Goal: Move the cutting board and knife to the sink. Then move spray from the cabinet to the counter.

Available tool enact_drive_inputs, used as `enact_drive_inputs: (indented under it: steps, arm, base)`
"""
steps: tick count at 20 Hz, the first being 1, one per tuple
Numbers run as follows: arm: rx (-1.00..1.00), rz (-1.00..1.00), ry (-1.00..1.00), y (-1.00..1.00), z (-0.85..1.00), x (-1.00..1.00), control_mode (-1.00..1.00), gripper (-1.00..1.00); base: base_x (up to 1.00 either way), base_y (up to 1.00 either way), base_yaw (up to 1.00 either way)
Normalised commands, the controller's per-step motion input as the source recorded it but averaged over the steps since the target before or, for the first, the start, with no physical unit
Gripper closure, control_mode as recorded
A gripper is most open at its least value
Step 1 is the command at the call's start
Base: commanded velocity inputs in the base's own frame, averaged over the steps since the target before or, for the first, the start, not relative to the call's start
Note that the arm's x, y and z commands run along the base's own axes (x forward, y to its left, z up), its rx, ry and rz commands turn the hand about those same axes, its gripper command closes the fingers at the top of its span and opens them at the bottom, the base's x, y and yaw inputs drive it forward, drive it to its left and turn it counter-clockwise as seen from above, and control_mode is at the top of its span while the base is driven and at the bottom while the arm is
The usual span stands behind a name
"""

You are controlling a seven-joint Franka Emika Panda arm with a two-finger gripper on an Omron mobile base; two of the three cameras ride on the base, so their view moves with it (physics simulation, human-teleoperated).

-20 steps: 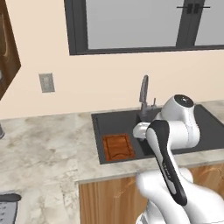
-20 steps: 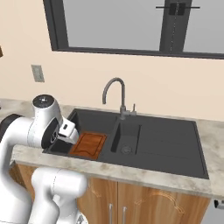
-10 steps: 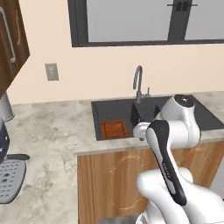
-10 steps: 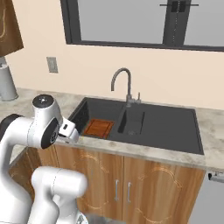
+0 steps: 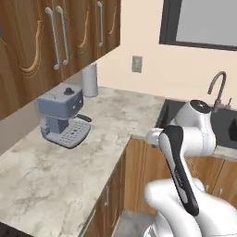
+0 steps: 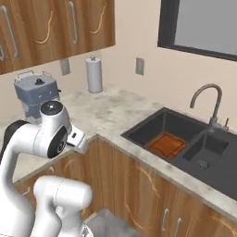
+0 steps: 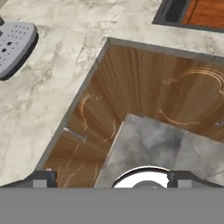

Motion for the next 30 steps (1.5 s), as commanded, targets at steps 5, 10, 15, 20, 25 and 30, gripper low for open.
enact_drive_inputs:
  steps: [5,10,15,20,25,30]
  arm:
    - [0.0,0.0,0.0,0.0,0.0,0.0,1.0,-1.0]
    - [0.0,0.0,0.0,0.0,0.0,0.0,1.0,-1.0]
    - [0.0,0.0,0.0,0.0,0.0,0.0,1.0,-1.0]
    - [0.0,0.0,0.0,0.0,0.0,0.0,1.0,-1.0]
    - [0.0,0.0,0.0,0.0,0.0,0.0,1.0,-1.0]
    - [0.0,0.0,0.0,0.0,0.0,0.0,1.0,-1.0]
  base:
    - [-0.2,-0.03,1.0]
    - [-0.18,0.08,0.84]
    - [-0.11,0.35,0.5]
    - [-0.05,0.46,0.44]
    - [-0.12,0.68,0.24]
    - [-0.1,0.69,0.21]
